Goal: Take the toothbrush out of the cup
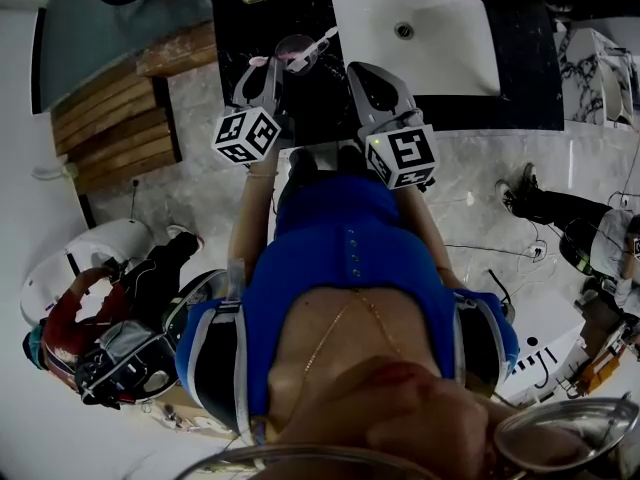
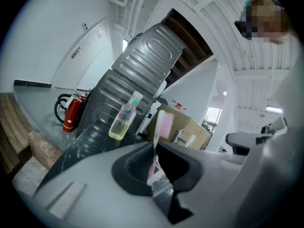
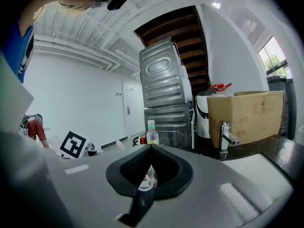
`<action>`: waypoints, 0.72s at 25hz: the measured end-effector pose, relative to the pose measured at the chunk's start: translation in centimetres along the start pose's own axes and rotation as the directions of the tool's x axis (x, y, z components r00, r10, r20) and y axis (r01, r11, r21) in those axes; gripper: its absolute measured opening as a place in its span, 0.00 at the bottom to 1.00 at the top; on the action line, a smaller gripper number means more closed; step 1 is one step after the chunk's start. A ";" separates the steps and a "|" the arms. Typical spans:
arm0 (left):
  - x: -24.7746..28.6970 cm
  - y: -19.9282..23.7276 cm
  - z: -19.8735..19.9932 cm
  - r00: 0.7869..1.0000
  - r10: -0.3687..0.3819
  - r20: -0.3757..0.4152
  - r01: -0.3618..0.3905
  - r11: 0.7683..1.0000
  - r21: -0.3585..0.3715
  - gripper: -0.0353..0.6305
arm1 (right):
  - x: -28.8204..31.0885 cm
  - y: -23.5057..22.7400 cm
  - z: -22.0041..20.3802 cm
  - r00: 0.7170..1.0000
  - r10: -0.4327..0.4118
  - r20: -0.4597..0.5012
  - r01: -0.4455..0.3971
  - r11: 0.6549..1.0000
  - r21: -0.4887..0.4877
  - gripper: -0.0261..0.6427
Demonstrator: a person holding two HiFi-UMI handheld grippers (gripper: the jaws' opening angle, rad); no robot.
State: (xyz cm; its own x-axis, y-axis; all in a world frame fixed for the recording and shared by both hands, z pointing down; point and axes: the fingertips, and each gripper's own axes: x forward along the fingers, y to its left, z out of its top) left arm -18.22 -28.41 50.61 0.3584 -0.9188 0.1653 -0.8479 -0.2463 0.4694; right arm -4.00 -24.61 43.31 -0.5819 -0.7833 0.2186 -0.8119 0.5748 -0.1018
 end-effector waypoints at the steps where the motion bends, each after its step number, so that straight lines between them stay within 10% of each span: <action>1: 0.0 -0.1 0.0 1.000 -0.002 0.001 0.002 1.000 0.003 0.10 | -0.1 0.0 0.0 1.000 0.000 0.001 0.000 1.000 0.002 0.04; 18: -3.2 -5.5 6.0 0.991 -0.091 0.095 0.069 0.975 0.213 0.09 | -1.5 -0.3 1.7 0.998 0.008 0.065 -0.009 1.000 0.027 0.04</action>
State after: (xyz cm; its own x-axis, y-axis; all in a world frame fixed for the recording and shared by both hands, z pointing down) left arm -17.01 -25.96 42.28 0.3958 -0.9175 0.0388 -0.8847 -0.3696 0.2839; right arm -2.97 -24.03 41.32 -0.5899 -0.7926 0.1546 -0.8074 0.5756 -0.1297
